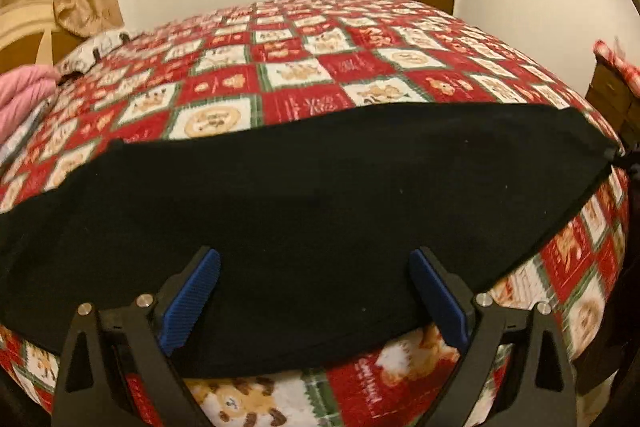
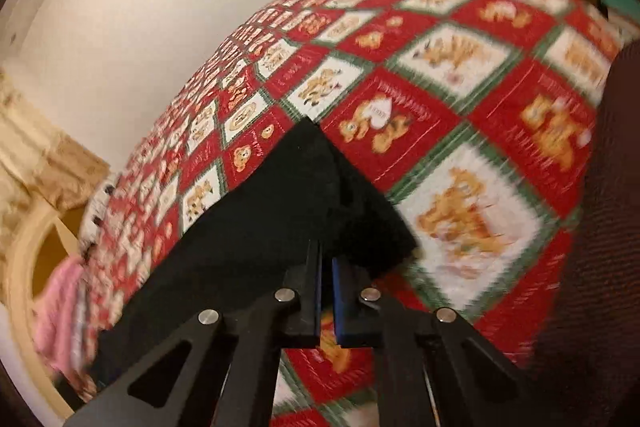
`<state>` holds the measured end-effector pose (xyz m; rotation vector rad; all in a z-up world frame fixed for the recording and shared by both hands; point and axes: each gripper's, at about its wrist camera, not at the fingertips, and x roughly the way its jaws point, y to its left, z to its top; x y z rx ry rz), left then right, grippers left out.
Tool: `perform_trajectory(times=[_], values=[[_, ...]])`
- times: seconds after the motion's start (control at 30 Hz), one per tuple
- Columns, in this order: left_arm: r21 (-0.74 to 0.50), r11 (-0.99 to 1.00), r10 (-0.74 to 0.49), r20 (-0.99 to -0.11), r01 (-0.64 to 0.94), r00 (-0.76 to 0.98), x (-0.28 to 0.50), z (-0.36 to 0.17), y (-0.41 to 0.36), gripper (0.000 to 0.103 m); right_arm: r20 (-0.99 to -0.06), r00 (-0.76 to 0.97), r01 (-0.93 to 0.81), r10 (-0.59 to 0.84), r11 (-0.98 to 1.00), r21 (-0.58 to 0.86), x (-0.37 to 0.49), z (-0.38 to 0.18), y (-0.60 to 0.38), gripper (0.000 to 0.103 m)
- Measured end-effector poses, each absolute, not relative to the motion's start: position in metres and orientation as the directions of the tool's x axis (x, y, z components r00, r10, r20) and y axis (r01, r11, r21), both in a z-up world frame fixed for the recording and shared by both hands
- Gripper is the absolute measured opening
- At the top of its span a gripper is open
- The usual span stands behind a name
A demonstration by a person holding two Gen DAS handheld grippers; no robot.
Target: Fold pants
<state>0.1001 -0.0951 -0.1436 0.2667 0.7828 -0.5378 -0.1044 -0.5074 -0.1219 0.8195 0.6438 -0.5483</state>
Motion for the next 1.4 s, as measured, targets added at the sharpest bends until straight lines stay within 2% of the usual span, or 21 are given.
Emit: perform_trajectory(times=[0.07, 0.17, 0.33, 0.4, 0.47, 0.53, 0.67, 0.83, 0.87, 0.93, 1.07, 1.27, 1.33, 1.4], values=[[0.034, 0.833, -0.356, -0.732, 0.553, 0.581, 0.102, -0.141, -0.091, 0.098, -0.733, 0.643, 0.699, -0.223, 0.561, 0.443, -0.115, -0.125, -0.51, 0.004], [0.026, 0.839, -0.353, -0.735, 0.544, 0.579, 0.108, -0.141, -0.085, 0.098, -0.774, 0.61, 0.725, -0.169, 0.513, 0.459, -0.119, -0.15, -0.523, 0.004], [0.052, 0.82, -0.347, -0.747, 0.57, 0.567, 0.111, -0.14, -0.089, 0.098, -0.771, 0.624, 0.691, -0.13, 0.554, 0.465, -0.109, -0.143, -0.532, 0.008], [0.037, 0.817, -0.359, -0.749, 0.576, 0.557, 0.111, -0.136, -0.089, 0.098, -0.749, 0.647, 0.703, -0.142, 0.491, 0.515, -0.122, -0.138, -0.542, 0.019], [0.012, 0.812, -0.387, -0.738, 0.584, 0.552, 0.11, -0.128, -0.09, 0.098, -0.728, 0.644, 0.739, -0.236, 0.437, 0.512, -0.138, -0.128, -0.548, 0.035], [0.001, 0.806, -0.406, -0.727, 0.592, 0.554, 0.11, -0.121, -0.095, 0.098, -0.705, 0.625, 0.768, -0.336, 0.427, 0.477, -0.146, -0.116, -0.549, 0.037], [-0.006, 0.783, -0.43, -0.727, 0.622, 0.535, 0.112, -0.116, -0.124, 0.098, -0.694, 0.637, 0.716, -0.336, 0.591, 0.371, -0.103, -0.101, -0.546, 0.037], [0.013, 0.793, -0.399, -0.745, 0.61, 0.534, 0.111, -0.128, -0.164, 0.098, -0.81, 0.504, 0.689, -0.299, 0.705, 0.168, -0.028, -0.133, -0.55, 0.037], [0.005, 0.792, -0.398, -0.755, 0.611, 0.522, 0.11, -0.132, -0.167, 0.098, -0.811, 0.502, 0.683, -0.303, 0.714, 0.156, -0.022, -0.141, -0.551, 0.04], [0.023, 0.794, -0.385, -0.754, 0.607, 0.532, 0.101, -0.142, -0.169, 0.099, -0.791, 0.492, 0.678, -0.363, 0.73, 0.087, -0.004, -0.14, -0.552, 0.041], [0.049, 0.811, -0.374, -0.721, 0.582, 0.583, 0.087, -0.145, -0.165, 0.1, -0.769, 0.527, 0.725, -0.361, 0.663, 0.186, 0.0, -0.143, -0.569, 0.044], [0.059, 0.799, -0.381, -0.72, 0.599, 0.58, 0.083, -0.145, -0.161, 0.101, -0.762, 0.554, 0.7, -0.334, 0.683, 0.21, -0.006, -0.129, -0.567, 0.049], [0.056, 0.789, -0.386, -0.729, 0.612, 0.565, 0.084, -0.145, -0.161, 0.101, -0.716, 0.606, 0.707, -0.346, 0.647, 0.286, -0.037, -0.111, -0.564, 0.049], [0.047, 0.779, -0.392, -0.742, 0.626, 0.544, 0.085, -0.143, -0.161, 0.101, -0.672, 0.636, 0.691, -0.379, 0.667, 0.279, -0.059, -0.095, -0.551, 0.049]])
